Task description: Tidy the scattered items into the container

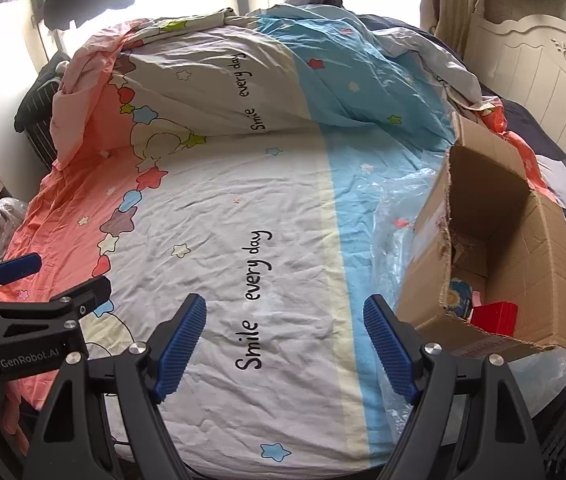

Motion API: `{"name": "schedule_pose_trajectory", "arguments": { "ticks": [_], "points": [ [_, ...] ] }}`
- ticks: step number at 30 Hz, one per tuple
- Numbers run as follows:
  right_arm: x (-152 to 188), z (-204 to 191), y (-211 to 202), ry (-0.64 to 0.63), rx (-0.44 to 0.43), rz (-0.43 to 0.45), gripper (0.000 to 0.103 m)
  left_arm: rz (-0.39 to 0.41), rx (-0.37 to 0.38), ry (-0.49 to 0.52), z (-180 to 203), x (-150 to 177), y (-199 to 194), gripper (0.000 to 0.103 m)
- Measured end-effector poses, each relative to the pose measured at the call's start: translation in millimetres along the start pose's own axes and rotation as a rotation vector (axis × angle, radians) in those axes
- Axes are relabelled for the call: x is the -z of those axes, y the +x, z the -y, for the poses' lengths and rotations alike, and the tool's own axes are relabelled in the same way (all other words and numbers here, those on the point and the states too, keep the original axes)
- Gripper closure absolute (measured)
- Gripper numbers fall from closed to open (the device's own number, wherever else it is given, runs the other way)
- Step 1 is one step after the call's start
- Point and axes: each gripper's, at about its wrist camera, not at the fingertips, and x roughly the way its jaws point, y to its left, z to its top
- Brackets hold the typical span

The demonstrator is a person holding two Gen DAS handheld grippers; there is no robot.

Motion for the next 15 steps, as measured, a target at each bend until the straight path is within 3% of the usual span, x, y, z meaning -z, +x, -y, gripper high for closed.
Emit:
{"name": "schedule_pose_trajectory", "arguments": {
  "ticks": [15],
  "points": [
    [-4.1,-72.8,10.0,-0.098,-0.066,-0.007,0.025,-0.012,-0.032,-0.098,-67.8,21.1,-0.5,0.000]
  ]
}}
